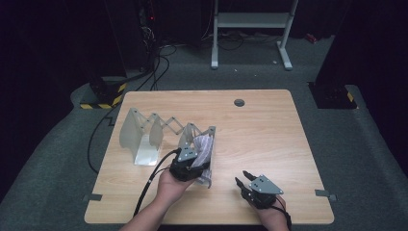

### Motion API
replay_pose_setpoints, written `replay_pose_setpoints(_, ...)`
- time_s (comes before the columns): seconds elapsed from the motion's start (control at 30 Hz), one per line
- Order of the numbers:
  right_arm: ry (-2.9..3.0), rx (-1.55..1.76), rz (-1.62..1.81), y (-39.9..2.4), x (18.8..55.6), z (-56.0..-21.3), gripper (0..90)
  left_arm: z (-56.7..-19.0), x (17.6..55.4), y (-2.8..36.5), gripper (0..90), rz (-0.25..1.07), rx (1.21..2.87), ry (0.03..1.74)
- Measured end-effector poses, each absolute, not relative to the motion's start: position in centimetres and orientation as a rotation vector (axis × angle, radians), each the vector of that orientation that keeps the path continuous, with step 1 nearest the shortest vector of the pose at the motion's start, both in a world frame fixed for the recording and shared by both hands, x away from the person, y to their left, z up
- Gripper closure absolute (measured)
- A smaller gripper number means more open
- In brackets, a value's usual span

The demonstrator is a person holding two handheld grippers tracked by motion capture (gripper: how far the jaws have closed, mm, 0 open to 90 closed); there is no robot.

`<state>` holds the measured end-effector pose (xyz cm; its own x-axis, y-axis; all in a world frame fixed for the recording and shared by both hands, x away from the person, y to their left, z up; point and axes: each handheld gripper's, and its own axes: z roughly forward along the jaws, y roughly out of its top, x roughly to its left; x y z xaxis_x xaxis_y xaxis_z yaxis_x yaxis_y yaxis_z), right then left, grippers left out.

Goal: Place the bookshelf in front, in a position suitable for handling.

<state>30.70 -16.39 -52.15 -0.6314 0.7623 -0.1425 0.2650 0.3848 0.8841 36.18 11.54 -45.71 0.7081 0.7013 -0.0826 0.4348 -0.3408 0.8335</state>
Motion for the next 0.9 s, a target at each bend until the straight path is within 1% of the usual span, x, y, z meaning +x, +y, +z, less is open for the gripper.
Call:
replay_pose_setpoints(0.17, 2.107, 0.878, 1.2, -16.4, 30.7, -52.2, 59.7, -41.9, 36.4, 11.8, 65.9, 0.429, 1.928, 0.823)
replay_pose_setpoints(0.27, 2.108, 0.879, 1.199, -16.3, 30.7, -52.2, 59.7, -40.9, 36.6, 11.8, 65.9, 0.451, 1.916, 0.809)
replay_pose_setpoints(0.33, 2.109, 0.878, 1.199, -16.3, 30.7, -52.2, 59.7, -41.1, 36.8, 11.7, 65.9, 0.452, 1.925, 0.805)
replay_pose_setpoints(0.53, 2.111, 0.875, 1.197, -16.3, 30.7, -52.2, 59.6, -43.8, 37.1, 11.4, 66.3, 0.418, 1.981, 0.832)
replay_pose_setpoints(0.9, 2.114, 0.871, 1.194, -16.3, 30.7, -52.2, 59.6, -51.1, 37.5, 10.7, 66.4, 0.303, 2.096, 0.925)
